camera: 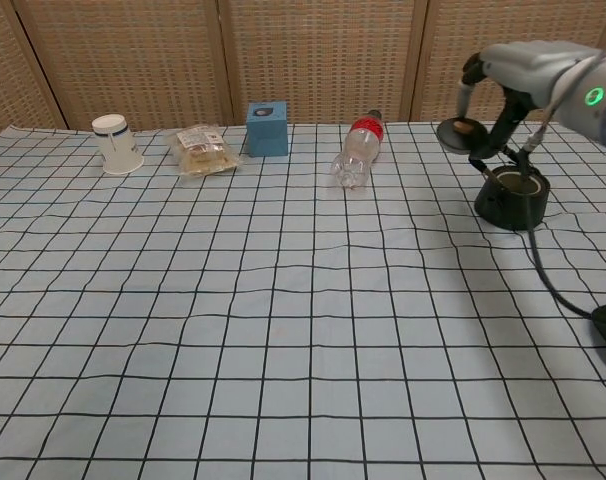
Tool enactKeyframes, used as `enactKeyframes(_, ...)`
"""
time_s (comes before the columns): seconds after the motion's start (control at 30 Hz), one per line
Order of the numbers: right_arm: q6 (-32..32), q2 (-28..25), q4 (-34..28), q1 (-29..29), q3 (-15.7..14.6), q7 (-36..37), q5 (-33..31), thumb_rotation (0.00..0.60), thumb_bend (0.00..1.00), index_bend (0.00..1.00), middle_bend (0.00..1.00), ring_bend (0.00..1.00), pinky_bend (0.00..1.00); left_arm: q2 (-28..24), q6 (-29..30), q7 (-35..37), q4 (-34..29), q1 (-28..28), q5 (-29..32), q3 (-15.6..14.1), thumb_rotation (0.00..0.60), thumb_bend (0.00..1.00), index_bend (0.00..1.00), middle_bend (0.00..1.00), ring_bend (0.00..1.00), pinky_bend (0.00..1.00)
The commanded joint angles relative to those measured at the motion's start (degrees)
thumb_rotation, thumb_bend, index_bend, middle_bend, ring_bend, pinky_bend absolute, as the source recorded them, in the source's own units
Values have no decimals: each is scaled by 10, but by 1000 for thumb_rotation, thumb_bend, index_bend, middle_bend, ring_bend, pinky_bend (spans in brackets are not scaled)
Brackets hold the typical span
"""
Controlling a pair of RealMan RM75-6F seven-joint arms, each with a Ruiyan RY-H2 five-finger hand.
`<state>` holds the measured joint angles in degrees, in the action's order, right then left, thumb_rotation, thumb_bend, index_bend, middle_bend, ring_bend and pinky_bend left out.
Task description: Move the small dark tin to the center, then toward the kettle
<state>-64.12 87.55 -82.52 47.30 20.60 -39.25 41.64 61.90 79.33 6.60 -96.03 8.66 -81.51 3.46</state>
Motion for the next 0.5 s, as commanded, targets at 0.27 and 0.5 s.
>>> enactKeyframes(0.27,21,-50,8,-52,-22,86,12,600,424,493,144,0,0,2,10,-28,-18,-1,-16,-4,600,133,0,0,0,0)
enactKeyframes(0.5,48,-13,83,-49,-22,144,28,600,422,500,144,0,0,4,4,-39,-22,2,-23,-10,600,133,0,0,0,0)
